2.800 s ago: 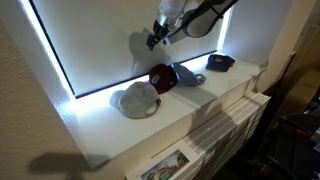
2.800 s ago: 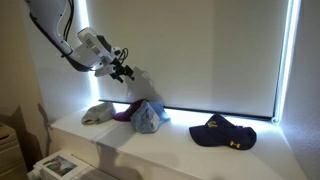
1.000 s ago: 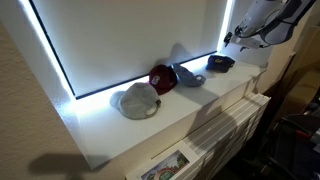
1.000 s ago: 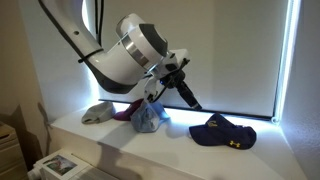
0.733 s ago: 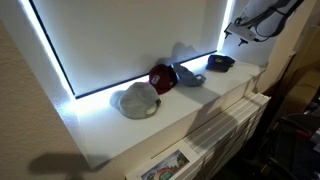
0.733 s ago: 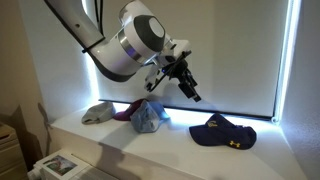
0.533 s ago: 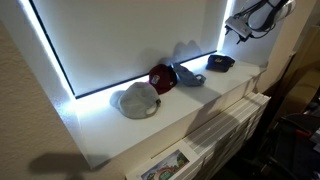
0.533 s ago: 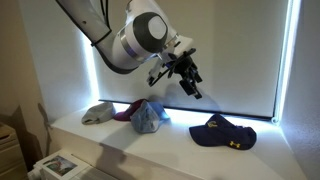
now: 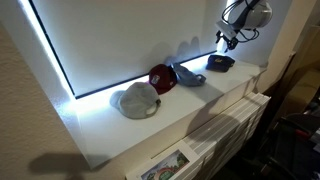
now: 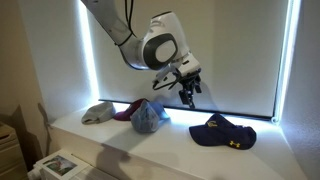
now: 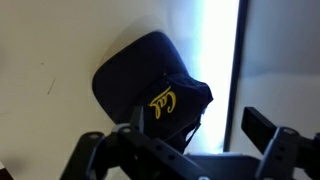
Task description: Pick up the white, light blue, and navy blue caps and move them to the left.
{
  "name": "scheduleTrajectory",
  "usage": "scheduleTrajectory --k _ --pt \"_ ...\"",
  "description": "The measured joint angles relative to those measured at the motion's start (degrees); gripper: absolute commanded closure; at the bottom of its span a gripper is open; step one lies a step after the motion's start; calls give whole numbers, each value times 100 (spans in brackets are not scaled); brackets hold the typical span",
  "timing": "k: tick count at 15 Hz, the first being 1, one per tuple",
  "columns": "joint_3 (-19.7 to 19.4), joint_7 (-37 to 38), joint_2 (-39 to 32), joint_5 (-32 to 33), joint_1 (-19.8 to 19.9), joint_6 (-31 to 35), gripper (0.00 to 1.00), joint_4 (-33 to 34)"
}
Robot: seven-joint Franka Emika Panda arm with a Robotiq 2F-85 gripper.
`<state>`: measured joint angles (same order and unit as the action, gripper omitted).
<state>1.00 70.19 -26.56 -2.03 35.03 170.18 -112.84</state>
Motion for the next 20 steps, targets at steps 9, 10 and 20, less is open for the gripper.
scheduleTrajectory --k 9,10,20 --pt "-626 -403 -981 -2833 -377 -1021 0 1246" --pt "-673 -434 -1149 -2881 -358 -1054 0 1392" --pt "-1020 19 -1372 -3449 -512 -1050 0 1714"
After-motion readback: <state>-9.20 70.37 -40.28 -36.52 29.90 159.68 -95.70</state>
